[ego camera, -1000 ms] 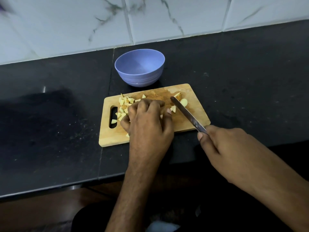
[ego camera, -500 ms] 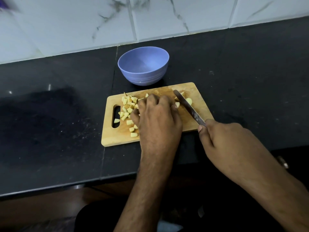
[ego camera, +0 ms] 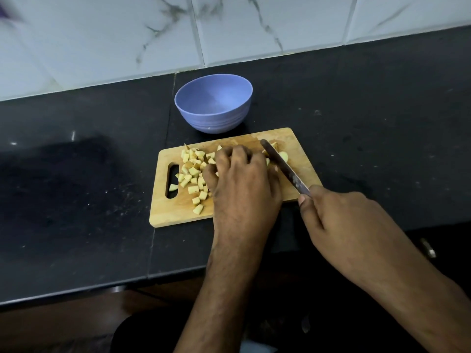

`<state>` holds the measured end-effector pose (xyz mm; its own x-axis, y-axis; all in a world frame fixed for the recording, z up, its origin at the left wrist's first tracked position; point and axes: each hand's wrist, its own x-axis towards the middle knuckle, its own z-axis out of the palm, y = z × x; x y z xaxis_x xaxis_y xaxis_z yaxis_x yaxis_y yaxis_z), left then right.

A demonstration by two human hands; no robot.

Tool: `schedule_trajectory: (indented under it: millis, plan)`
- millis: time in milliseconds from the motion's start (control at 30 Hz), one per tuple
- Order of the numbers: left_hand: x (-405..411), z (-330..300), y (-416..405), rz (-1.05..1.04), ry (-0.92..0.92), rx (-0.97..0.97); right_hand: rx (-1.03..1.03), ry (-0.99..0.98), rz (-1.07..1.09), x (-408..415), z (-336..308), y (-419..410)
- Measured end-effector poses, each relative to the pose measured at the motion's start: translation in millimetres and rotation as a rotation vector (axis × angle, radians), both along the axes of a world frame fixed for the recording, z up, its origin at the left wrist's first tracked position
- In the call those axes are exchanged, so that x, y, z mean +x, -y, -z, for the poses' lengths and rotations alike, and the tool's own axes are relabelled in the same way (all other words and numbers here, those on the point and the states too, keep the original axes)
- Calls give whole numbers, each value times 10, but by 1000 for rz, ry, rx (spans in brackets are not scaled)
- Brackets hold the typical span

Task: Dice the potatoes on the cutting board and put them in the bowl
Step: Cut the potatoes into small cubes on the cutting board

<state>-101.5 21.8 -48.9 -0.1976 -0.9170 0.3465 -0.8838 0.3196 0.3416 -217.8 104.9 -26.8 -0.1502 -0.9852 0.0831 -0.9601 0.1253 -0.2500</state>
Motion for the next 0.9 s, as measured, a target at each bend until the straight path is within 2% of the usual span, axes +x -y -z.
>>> schedule_trajectory:
  millis: [300, 567, 667, 767, 833, 900]
  plan:
    - [-8, 0, 66, -68, -81, 18, 37, 15, 1, 14, -39, -1]
    - [79, -3, 31, -271, -218, 16, 44, -17, 20, 30, -65, -2]
    - [50, -32, 20, -167, -211, -5, 66, -17, 19, 8, -57, 7]
    - [-26, -38, -15, 19, -116, -78, 100, 42, 20, -20, -60, 3]
    - [-70, -14, -31, 107, -49, -111, 122, 175, 58, -45, -80, -10]
    - [-90, 6, -16, 130, -26, -117, 123, 388, 123, -74, -80, -18]
